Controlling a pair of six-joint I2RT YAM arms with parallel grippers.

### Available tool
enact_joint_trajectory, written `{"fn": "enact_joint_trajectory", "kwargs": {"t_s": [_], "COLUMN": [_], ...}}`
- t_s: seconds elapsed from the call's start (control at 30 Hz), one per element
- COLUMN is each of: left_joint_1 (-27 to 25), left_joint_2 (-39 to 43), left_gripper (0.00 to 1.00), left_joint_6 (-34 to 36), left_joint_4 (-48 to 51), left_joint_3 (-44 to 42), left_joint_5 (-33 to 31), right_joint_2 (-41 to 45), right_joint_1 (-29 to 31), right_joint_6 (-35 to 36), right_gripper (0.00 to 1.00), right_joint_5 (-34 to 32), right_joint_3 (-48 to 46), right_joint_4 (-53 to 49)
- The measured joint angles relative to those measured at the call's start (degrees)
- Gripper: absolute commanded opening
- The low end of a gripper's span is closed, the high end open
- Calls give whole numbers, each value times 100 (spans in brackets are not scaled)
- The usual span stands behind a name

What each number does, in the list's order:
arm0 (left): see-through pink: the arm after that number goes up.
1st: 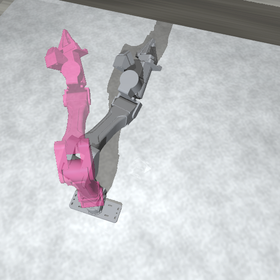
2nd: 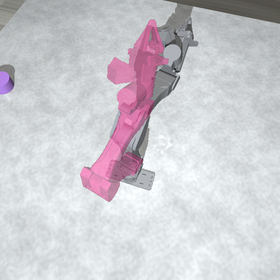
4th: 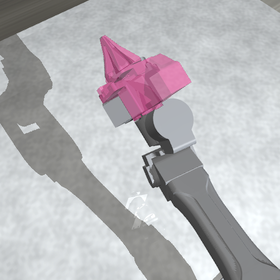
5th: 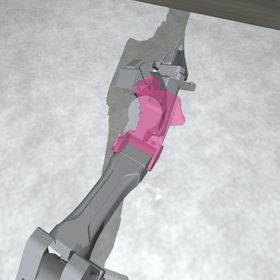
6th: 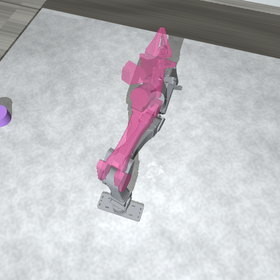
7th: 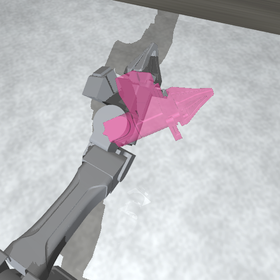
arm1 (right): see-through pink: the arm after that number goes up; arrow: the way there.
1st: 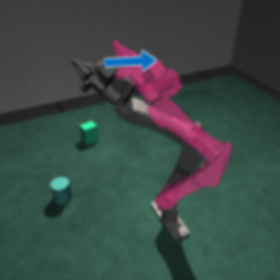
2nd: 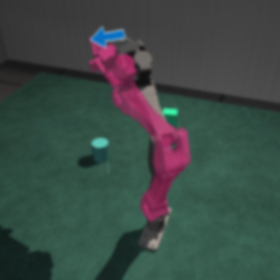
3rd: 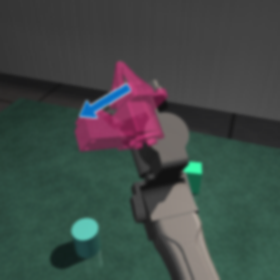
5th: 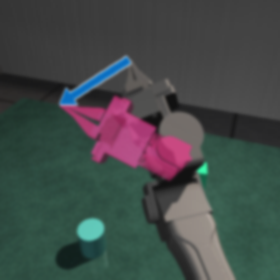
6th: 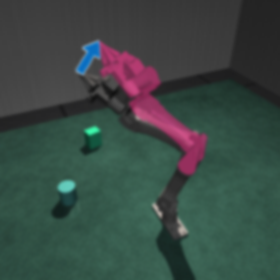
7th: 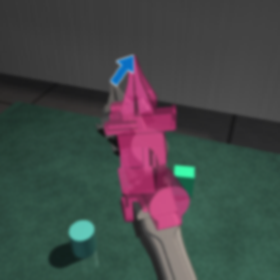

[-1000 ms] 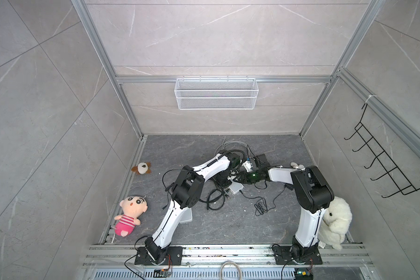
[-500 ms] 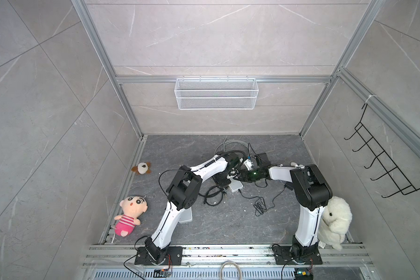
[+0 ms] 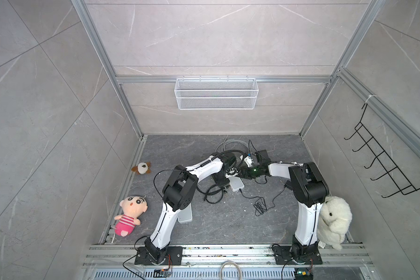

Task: Insert the plug into the switch port

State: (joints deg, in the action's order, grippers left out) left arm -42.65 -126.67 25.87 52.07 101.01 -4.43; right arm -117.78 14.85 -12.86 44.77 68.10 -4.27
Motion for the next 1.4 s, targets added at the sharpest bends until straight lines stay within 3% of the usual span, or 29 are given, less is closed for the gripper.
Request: {"fn": "enact_joint_trajectory", "kwargs": {"t_s": [0.27, 0.5, 0.77, 1.1, 1.4], "left_joint_1": [4, 35, 66, 184, 203], "left_joint_2": [0, 39, 313, 581, 608], "left_gripper": [16, 14, 10, 8, 7], "left_joint_6": [160, 157, 155, 157, 323], "left_joint_4": [-125, -424, -1222, -1609, -1104], "left_joint_3": [0, -120, -667, -1054, -874], "left_joint_5": [-164, -337, -577, -79, 680], "right_joint_2": [2, 2, 2, 13, 122], "right_joint_1": [17, 15, 15, 11, -116], "right_joint_6": [181, 221, 264, 262, 385], "right_gripper": [41, 36, 38, 43, 44], "right_joint_5": [-94, -122, -55, 59, 101], "right_joint_3": [39, -13, -70, -81, -57], "right_joint_4": [-109, 17, 142, 127, -461]}}
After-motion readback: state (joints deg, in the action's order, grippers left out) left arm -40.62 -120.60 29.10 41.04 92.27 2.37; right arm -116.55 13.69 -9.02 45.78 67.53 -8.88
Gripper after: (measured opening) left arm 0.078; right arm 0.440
